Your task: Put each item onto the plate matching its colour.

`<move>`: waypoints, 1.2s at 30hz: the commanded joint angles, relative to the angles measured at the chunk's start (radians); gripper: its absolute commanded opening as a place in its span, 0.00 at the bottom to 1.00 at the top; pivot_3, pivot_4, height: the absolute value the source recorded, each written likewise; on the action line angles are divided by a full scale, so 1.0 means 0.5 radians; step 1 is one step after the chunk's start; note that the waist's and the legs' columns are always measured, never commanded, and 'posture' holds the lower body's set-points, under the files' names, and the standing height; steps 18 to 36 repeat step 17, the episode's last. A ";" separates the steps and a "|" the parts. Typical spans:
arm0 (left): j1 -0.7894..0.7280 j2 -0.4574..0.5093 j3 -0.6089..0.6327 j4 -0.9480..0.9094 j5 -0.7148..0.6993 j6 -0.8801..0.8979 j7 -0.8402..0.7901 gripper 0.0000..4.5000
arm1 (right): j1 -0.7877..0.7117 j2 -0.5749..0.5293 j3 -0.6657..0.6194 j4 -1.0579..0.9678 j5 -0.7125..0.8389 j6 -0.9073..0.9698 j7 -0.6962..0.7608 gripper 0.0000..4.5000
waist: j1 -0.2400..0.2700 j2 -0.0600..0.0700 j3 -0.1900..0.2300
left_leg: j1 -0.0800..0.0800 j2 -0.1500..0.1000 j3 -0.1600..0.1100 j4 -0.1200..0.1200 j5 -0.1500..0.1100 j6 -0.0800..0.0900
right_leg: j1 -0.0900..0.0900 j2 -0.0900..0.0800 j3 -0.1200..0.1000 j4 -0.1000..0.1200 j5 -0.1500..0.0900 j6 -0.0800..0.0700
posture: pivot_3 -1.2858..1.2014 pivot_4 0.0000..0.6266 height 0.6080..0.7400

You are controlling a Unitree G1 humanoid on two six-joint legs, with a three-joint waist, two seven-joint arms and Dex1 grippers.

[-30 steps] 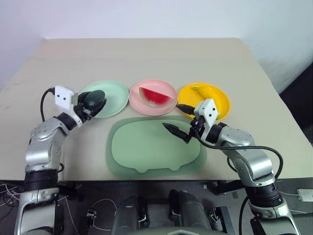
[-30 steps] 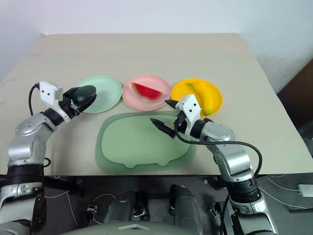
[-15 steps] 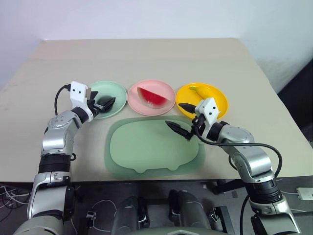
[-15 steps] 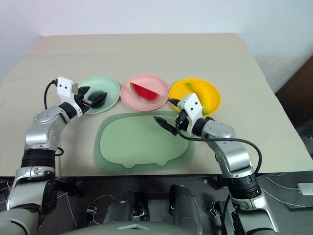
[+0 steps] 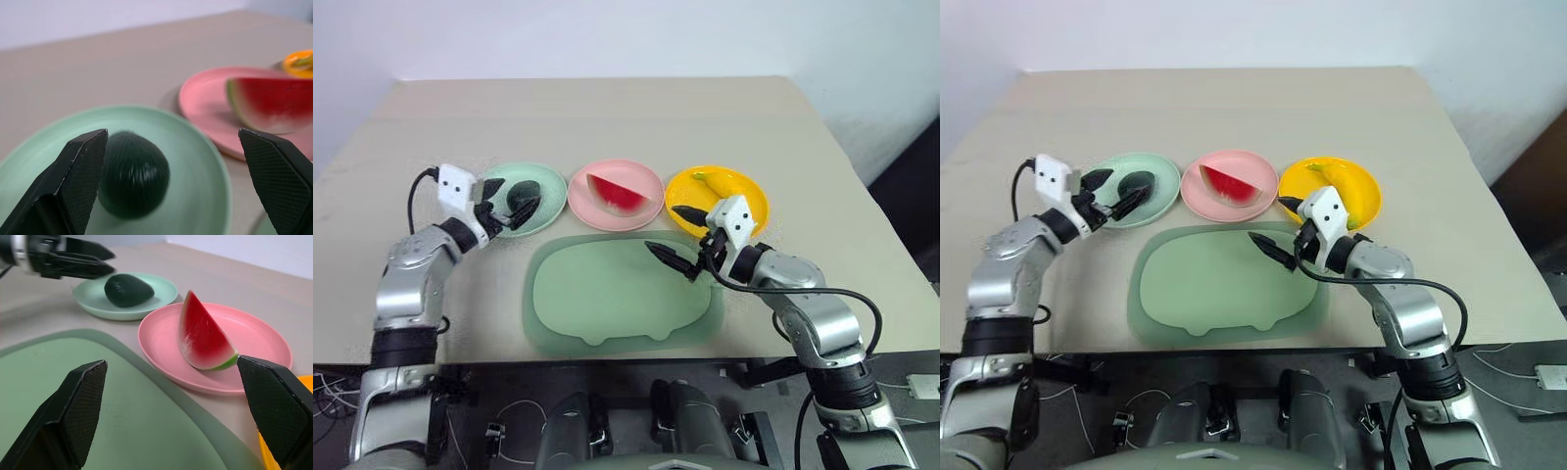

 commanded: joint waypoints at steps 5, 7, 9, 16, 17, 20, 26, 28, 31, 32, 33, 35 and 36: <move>0.322 0.146 0.239 -0.317 -0.302 -0.035 -0.366 1.00 | 0.076 0.004 -0.079 -0.142 0.121 -0.011 0.009 1.00 | 0.015 0.000 0.000 | 0.000 0.000 0.000 0.002 -0.001 0.001 | 0.001 -0.001 0.000 -0.001 -0.005 -0.003 | 0.52 0.24 0.67; 0.402 0.172 0.244 -0.342 -0.309 -0.065 -0.437 1.00 | 0.105 -0.007 -0.102 -0.166 0.151 -0.006 0.013 1.00 | 0.017 0.000 0.000 | 0.000 0.000 0.000 0.002 -0.002 0.002 | 0.001 -0.002 0.000 -0.002 -0.005 -0.003 | 0.52 0.24 0.67; 0.453 0.189 0.245 -0.351 -0.330 -0.065 -0.492 1.00 | 0.123 -0.012 -0.136 -0.188 0.194 0.006 0.015 1.00 | 0.022 0.000 0.000 | 0.000 0.000 0.000 0.002 -0.002 0.002 | 0.001 -0.002 0.000 -0.002 -0.006 -0.002 | 0.52 0.24 0.67; 0.587 0.160 0.193 -0.469 -0.357 -0.042 -0.526 1.00 | 0.228 -0.065 -0.232 -0.234 0.266 -0.017 0.046 1.00 | 0.048 0.000 0.000 | 0.000 0.000 0.000 0.002 -0.004 0.005 | 0.001 -0.002 0.001 -0.005 -0.007 -0.002 | 0.52 0.24 0.67; 0.579 0.160 0.182 -0.470 -0.358 -0.041 -0.528 1.00 | 0.229 -0.076 -0.224 -0.230 0.256 -0.030 0.063 1.00 | 0.048 0.000 0.000 | 0.000 0.000 0.000 0.002 -0.004 0.005 | 0.001 -0.002 0.001 -0.005 -0.007 -0.002 | 0.52 0.24 0.67; 0.579 0.160 0.182 -0.470 -0.358 -0.041 -0.528 1.00 | 0.229 -0.076 -0.224 -0.230 0.256 -0.030 0.063 1.00 | 0.048 0.000 0.000 | 0.000 0.000 0.000 0.002 -0.004 0.005 | 0.001 -0.002 0.001 -0.005 -0.007 -0.002 | 0.52 0.24 0.67; 0.579 0.160 0.182 -0.470 -0.358 -0.041 -0.528 1.00 | 0.229 -0.076 -0.224 -0.230 0.256 -0.030 0.063 1.00 | 0.048 0.000 0.000 | 0.000 0.000 0.000 0.002 -0.004 0.005 | 0.001 -0.002 0.001 -0.005 -0.007 -0.002 | 0.52 0.24 0.67; 0.579 0.160 0.182 -0.470 -0.358 -0.041 -0.528 1.00 | 0.229 -0.076 -0.224 -0.230 0.256 -0.030 0.063 1.00 | 0.048 0.000 0.000 | 0.000 0.000 0.000 0.002 -0.004 0.005 | 0.001 -0.002 0.001 -0.005 -0.007 -0.002 | 0.52 0.24 0.67; 0.579 0.160 0.182 -0.470 -0.358 -0.041 -0.528 1.00 | 0.229 -0.076 -0.224 -0.230 0.256 -0.030 0.063 1.00 | 0.048 0.000 0.000 | 0.000 0.000 0.000 0.002 -0.004 0.005 | 0.001 -0.002 0.001 -0.005 -0.007 -0.002 | 0.52 0.24 0.67; 0.579 0.160 0.182 -0.470 -0.358 -0.041 -0.528 1.00 | 0.229 -0.076 -0.224 -0.230 0.256 -0.030 0.063 1.00 | 0.048 0.000 0.000 | 0.000 0.000 0.000 0.002 -0.004 0.005 | 0.001 -0.002 0.001 -0.005 -0.007 -0.002 | 0.52 0.24 0.67; 0.579 0.160 0.182 -0.470 -0.358 -0.041 -0.528 1.00 | 0.229 -0.076 -0.224 -0.230 0.256 -0.030 0.063 1.00 | 0.048 0.000 0.000 | 0.000 0.000 0.000 0.002 -0.004 0.005 | 0.001 -0.002 0.001 -0.005 -0.007 -0.002 | 0.52 0.24 0.67; 0.579 0.160 0.182 -0.470 -0.358 -0.041 -0.528 1.00 | 0.229 -0.076 -0.224 -0.230 0.256 -0.030 0.063 1.00 | 0.048 0.000 0.000 | 0.000 0.000 0.000 0.002 -0.004 0.005 | 0.001 -0.002 0.001 -0.005 -0.007 -0.002 | 0.52 0.24 0.67; 0.579 0.160 0.182 -0.470 -0.358 -0.041 -0.528 1.00 | 0.229 -0.076 -0.224 -0.230 0.256 -0.030 0.063 1.00 | 0.048 0.000 0.000 | 0.000 0.000 0.000 0.002 -0.004 0.005 | 0.001 -0.002 0.001 -0.005 -0.007 -0.002 | 0.52 0.24 0.67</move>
